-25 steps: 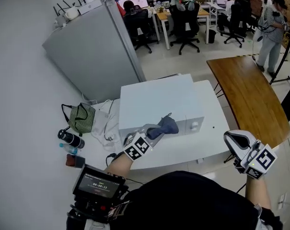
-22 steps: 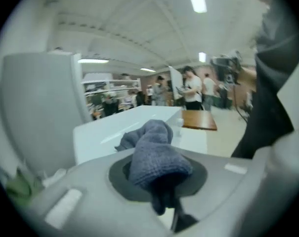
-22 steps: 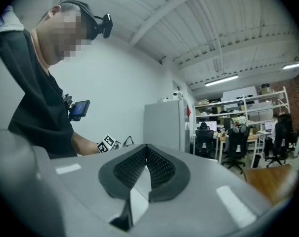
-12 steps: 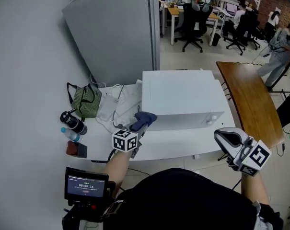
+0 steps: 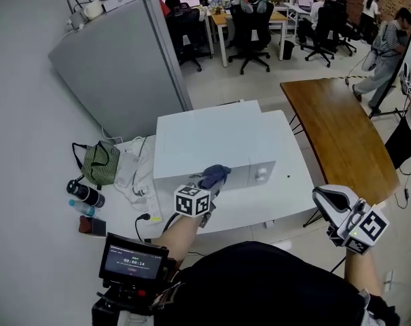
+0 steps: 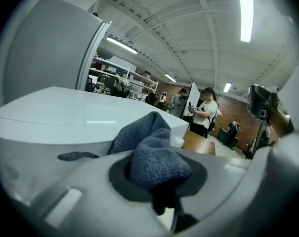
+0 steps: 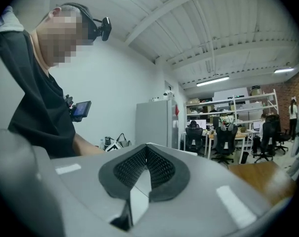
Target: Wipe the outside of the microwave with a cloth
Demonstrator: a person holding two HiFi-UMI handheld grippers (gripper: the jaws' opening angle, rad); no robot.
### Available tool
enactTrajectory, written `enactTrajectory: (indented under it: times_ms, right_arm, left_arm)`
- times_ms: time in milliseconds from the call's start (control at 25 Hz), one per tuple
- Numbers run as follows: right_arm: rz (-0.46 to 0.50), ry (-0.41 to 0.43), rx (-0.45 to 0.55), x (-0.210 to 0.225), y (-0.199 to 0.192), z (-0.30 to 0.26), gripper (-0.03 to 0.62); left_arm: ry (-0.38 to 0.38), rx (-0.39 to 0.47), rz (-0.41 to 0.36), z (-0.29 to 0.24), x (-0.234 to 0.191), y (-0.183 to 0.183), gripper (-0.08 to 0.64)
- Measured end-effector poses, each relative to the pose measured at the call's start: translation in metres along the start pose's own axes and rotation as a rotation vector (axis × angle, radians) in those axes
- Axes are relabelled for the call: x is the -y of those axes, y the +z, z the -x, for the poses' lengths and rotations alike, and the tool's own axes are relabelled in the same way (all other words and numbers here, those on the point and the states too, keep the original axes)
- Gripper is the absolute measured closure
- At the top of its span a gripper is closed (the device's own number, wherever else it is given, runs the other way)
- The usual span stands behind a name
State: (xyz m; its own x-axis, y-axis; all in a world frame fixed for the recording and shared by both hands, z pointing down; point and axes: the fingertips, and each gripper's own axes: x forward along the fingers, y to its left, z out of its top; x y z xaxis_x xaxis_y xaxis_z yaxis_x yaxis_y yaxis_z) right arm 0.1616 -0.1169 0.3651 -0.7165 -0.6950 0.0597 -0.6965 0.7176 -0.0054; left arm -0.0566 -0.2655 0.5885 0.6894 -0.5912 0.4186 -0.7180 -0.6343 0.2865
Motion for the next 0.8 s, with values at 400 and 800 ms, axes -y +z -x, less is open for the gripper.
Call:
enactTrajectory:
  times_ms: [400, 800]
  right_arm:
    - [-0.035, -0.094, 0.022, 0.097, -0.009, 0.117, 0.588]
    - [-0.005, -0.076, 0.014, 0.038, 0.005, 0.063, 0.588]
  left_arm:
    - [-0.114, -0.114, -0.104, -0.136, 0.134, 0.017, 0.505]
    - [-0.13, -0.055, -0.058, -0.055, 0.088, 0.005, 0.505]
